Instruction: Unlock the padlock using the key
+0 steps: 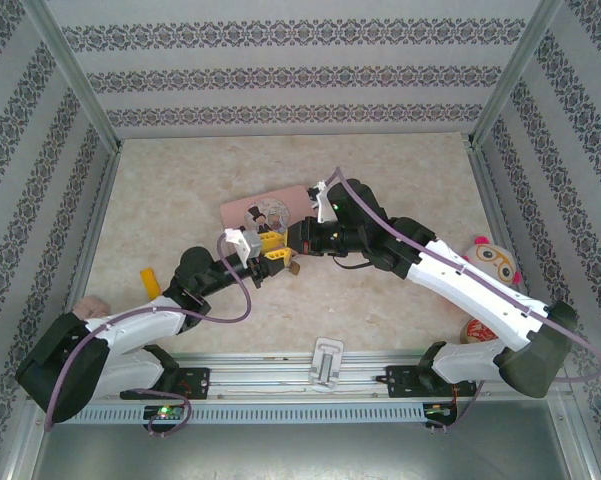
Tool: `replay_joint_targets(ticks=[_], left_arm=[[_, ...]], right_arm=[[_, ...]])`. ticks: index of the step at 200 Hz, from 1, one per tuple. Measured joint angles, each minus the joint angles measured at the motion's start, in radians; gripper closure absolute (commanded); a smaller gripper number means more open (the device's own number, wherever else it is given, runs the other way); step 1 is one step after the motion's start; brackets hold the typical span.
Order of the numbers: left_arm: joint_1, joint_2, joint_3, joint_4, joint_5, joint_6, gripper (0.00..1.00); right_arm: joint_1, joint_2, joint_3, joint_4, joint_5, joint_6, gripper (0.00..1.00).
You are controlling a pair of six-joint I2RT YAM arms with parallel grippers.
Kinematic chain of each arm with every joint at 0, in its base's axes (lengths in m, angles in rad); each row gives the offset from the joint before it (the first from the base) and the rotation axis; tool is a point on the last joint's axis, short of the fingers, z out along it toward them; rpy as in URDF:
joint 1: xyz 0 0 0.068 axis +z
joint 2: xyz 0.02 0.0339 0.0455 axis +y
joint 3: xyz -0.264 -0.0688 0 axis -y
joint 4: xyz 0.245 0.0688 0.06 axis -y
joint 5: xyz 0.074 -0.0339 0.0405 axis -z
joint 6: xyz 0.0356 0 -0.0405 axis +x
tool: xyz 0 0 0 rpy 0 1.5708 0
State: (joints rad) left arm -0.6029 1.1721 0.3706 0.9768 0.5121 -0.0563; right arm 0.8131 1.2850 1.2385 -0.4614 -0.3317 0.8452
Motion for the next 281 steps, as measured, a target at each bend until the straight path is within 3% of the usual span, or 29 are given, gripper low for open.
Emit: replay_joint_targets(ticks=[98, 140, 168, 230, 281], left_arm=[[-0.002, 0.008, 0.012, 0.002, 0.003, 0.001, 0.99], [-0.004, -0.045, 0.018, -0.089, 0.000, 0.020, 1.00], [-0.005, -0.105, 0.051, -0.225, 0.000, 0.055, 1.00], [-0.005, -0.154, 0.415, -0.948, 0.034, 0.298, 1.00], [-0.005, -0.037, 0.740, -1.477, 0.092, 0.555, 1.00]], right_arm=[[0.000, 0.000, -0.006, 0.007, 0.000, 0.017, 1.00], [0.000, -0.002, -0.012, 0.011, 0.000, 0.017, 1.00], [0.000, -0.015, -0.018, 0.015, 0.000, 0.016, 0.76], [-0.035, -0.208, -0.053, -0.037, 0.108, -0.140, 0.73], [-0.039, -0.321, -0.134, -0.017, 0.131, -0.285, 0.74]])
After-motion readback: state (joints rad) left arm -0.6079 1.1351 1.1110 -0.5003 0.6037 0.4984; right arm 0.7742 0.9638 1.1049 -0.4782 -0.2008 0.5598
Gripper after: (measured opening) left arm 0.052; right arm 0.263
